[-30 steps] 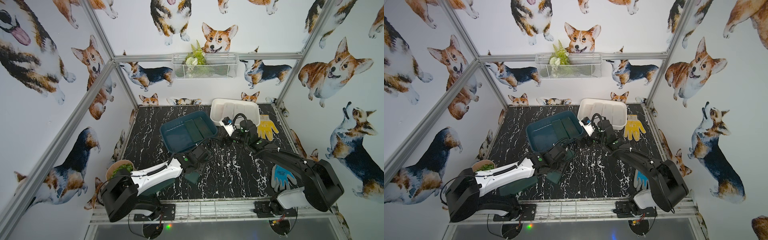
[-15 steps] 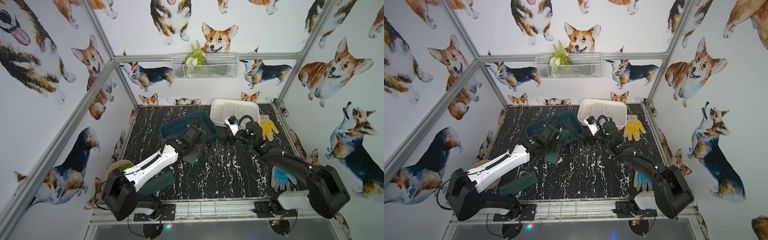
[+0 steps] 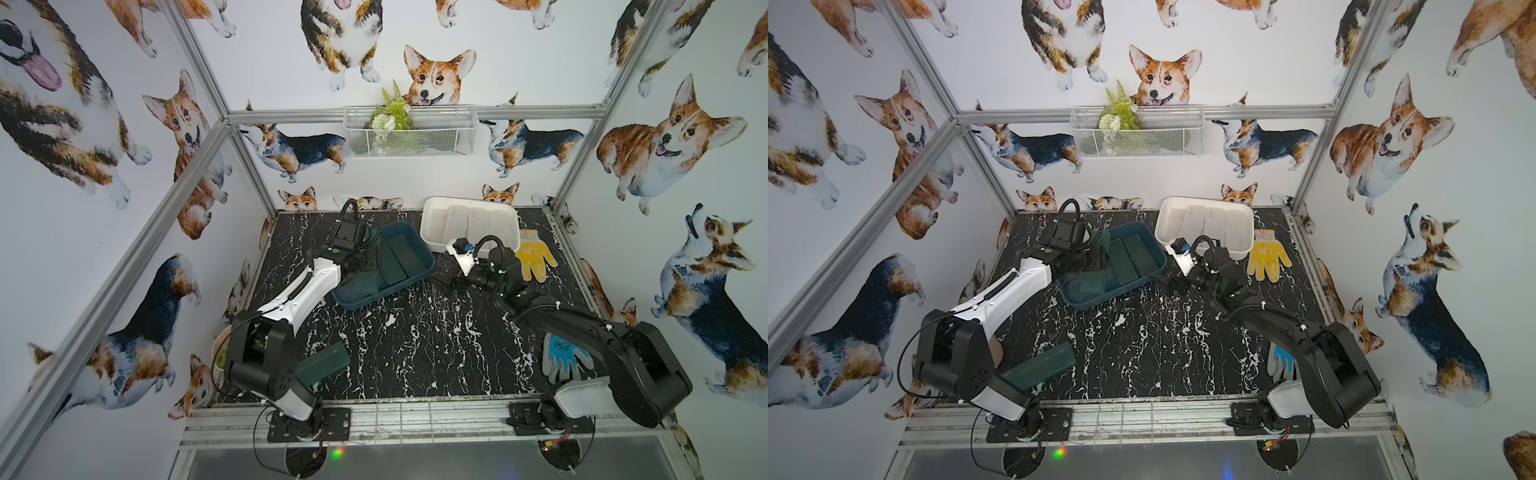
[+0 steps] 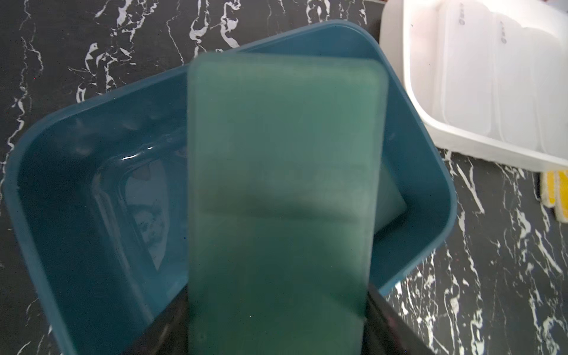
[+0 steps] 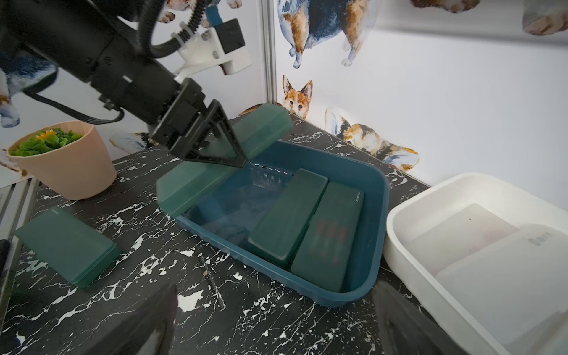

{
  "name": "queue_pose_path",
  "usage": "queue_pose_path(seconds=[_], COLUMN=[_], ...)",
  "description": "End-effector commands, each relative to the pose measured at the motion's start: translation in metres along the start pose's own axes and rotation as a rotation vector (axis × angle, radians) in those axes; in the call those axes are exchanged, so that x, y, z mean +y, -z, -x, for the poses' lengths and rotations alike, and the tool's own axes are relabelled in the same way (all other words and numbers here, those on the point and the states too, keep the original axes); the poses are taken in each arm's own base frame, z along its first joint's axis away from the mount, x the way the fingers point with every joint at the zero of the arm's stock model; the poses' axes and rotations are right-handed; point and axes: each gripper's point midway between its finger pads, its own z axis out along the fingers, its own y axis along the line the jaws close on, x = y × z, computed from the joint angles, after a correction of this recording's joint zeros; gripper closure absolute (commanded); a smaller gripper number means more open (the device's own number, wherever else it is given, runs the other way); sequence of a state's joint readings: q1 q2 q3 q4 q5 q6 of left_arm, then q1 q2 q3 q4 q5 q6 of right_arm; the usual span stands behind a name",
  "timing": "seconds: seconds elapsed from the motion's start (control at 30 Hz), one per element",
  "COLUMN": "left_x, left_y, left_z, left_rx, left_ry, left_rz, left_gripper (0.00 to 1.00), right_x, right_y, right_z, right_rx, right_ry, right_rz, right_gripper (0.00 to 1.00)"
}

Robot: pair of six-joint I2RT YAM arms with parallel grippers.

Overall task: Place the pencil cases by color into the storage box
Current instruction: Place the pencil case at the storage box.

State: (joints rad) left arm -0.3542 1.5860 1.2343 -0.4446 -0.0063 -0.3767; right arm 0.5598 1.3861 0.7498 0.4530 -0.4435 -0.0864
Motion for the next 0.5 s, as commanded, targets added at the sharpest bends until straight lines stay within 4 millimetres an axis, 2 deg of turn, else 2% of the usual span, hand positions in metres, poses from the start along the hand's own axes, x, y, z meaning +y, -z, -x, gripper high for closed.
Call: queue_pose_path(seconds=[0.0,0.07,0.1,0.23,0.47], left_x=[0.005,0.012,0.017,0.030,0.045], left_y=[-0.012,-0.019,-0.030,-0.051,-0.080], left_z=[0.018,0.019,0.014,0.009,0.006], left_rx=[-0.045,-0.041,-0.016,0.006,0.032], left_ry=[0.097,0.121,0.130,0.163,0.213], left_rz=[-0.010,0.008,0.025,0.075,0.154], left_gripper=[0.34,0.34,0.34,0.34,0.35], right_x=[0.018,0.022,0.024,0.027,0.023], right_y=[-0.004,-0.006,-0.007,-0.007,-0.007], right_z=[0.010,0.008,0.007,0.007,0.006], right_rx=[-0.055,-0.046,-0.041,-0.038,-0.034], right_ry=[0.091,0.109,0.117,0.126,0.140], right_rz=[0.076,0.083,0.085,0.091,0.063], right_gripper=[0.00,0.00,0.00,0.00,0.00])
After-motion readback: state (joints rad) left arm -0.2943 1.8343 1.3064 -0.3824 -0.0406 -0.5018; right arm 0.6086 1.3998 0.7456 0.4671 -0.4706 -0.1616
